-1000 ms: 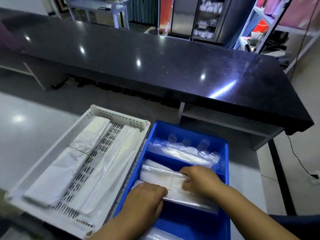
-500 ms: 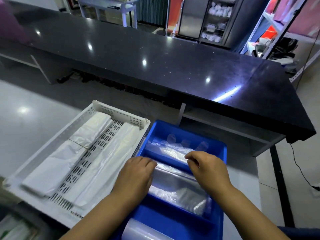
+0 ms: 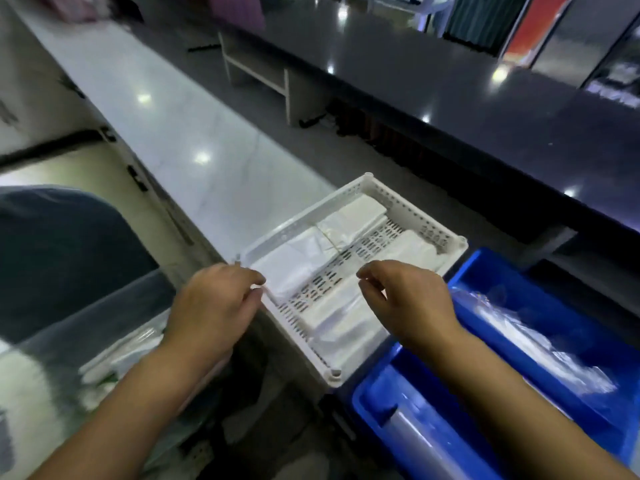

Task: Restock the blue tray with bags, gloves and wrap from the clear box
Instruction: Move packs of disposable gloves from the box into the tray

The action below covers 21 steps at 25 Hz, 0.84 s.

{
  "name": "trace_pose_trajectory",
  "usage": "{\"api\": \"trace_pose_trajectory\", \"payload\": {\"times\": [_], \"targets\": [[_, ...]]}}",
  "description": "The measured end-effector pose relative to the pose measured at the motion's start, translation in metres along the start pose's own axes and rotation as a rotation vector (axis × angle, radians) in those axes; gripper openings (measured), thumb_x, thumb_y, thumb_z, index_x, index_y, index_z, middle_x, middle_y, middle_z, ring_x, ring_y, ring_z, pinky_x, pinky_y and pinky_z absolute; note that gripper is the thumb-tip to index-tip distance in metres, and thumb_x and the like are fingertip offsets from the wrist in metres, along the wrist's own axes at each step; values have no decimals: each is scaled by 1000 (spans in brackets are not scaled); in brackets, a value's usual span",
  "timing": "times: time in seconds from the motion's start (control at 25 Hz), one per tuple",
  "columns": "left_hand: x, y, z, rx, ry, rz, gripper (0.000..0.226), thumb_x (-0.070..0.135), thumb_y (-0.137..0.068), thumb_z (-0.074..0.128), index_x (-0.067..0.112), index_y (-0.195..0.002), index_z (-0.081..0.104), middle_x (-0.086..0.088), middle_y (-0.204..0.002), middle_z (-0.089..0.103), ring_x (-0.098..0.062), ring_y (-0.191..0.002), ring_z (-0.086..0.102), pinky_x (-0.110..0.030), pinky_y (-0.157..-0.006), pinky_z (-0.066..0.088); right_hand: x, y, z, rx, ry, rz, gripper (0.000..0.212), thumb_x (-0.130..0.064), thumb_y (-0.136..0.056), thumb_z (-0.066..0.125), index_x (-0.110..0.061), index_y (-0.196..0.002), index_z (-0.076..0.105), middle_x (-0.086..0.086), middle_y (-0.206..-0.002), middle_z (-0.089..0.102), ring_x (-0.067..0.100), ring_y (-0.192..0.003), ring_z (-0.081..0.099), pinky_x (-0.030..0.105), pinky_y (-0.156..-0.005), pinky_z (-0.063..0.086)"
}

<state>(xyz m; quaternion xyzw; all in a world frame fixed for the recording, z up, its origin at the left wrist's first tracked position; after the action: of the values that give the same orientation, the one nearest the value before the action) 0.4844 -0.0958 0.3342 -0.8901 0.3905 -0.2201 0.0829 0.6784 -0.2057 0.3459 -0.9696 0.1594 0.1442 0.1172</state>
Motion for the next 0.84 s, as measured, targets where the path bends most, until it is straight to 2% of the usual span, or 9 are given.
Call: {"api": "trace_pose_trajectory", "payload": {"times": [0.12, 0.2, 0.28, 0.44, 0.56, 0.84], "targets": [[-95, 26, -43, 67, -38, -151, 9, 10, -76, 69, 12, -84, 73, -5, -79, 74, -31, -74, 66, -37, -64, 51, -88, -36, 39, -91, 36, -132, 17, -28, -88, 51, -24, -96, 65, -3, -89, 72, 26, -83, 65, 36, -66, 52], [-163, 49, -69, 94, -46, -261, 13, 4, -72, 75, 13, -81, 73, -4, -75, 73, -30, -68, 65, -34, -59, 50, -150, -60, 69, -130, 41, -214, 17, -28, -89, 50, -25, -93, 66, -3, -86, 71, 24, -80, 65, 34, -63, 52], [-228, 75, -84, 92, -53, -372, 14, 6, -72, 75, 16, -81, 72, -4, -75, 73, -29, -68, 65, -32, -55, 48, -206, -80, 102, -162, 40, -291, 17, -31, -88, 50, -24, -92, 66, -2, -86, 70, 24, -79, 64, 34, -61, 52], [-345, 121, -85, -6, -28, -582, 11, 14, -76, 71, 20, -86, 73, -5, -84, 74, -29, -75, 66, -29, -59, 45, -289, -110, 182, -327, 67, -346, 28, -39, -91, 41, -22, -97, 63, -2, -94, 67, 22, -82, 63, 40, -66, 52], [-404, 141, -71, -76, 5, -649, 14, 16, -78, 69, 20, -91, 73, -4, -89, 75, -27, -80, 66, -24, -60, 37, -320, -124, 235, -448, 74, -337, 26, -38, -92, 43, -21, -97, 63, -1, -94, 66, 21, -81, 62, 40, -68, 52], [-461, 184, -6, -229, 124, -759, 17, 22, -83, 64, 27, -97, 70, 1, -92, 72, -19, -80, 63, -24, -56, 39, -305, -118, 365, -763, 158, -232, 21, -32, -89, 50, -18, -95, 64, 4, -100, 69, 26, -89, 63, 36, -70, 50]]}}
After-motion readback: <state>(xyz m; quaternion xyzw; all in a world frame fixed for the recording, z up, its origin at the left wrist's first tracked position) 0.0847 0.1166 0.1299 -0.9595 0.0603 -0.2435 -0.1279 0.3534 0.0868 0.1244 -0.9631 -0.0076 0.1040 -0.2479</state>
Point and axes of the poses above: each hand's wrist, its own y-axis away from the middle knuckle, its own z-axis out of the palm, x = y × z, the point moved 7 cm from there along -y, towards the middle knuckle
